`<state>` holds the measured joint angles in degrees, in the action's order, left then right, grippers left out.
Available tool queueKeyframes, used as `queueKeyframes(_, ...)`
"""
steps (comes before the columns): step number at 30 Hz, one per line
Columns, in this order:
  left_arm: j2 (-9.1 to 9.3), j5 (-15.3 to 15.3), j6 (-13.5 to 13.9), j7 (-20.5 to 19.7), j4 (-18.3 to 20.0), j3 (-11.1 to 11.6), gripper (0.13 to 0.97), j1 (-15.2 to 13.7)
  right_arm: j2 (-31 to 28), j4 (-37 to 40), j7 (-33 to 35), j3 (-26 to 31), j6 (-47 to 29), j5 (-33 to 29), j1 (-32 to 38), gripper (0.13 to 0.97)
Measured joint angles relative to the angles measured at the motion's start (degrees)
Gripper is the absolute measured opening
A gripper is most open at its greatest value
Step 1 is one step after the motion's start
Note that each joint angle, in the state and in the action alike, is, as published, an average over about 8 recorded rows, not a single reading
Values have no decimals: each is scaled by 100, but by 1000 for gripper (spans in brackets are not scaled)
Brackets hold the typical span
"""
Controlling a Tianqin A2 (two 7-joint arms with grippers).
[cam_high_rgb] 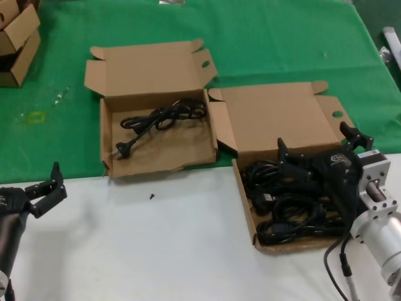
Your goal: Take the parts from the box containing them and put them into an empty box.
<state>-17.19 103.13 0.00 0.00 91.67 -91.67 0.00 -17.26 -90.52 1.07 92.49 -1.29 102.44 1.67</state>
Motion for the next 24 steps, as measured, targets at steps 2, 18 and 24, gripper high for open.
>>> queueKeyframes(2,0,0,0,0,0,0,966,0,0,0,0,0,0,0,0,966)
queueKeyframes(18,0,0,0,0,0,0,966,0,0,0,0,0,0,0,0,966)
queueKeyframes(24,0,0,0,0,0,0,966,0,0,0,0,0,0,0,0,966)
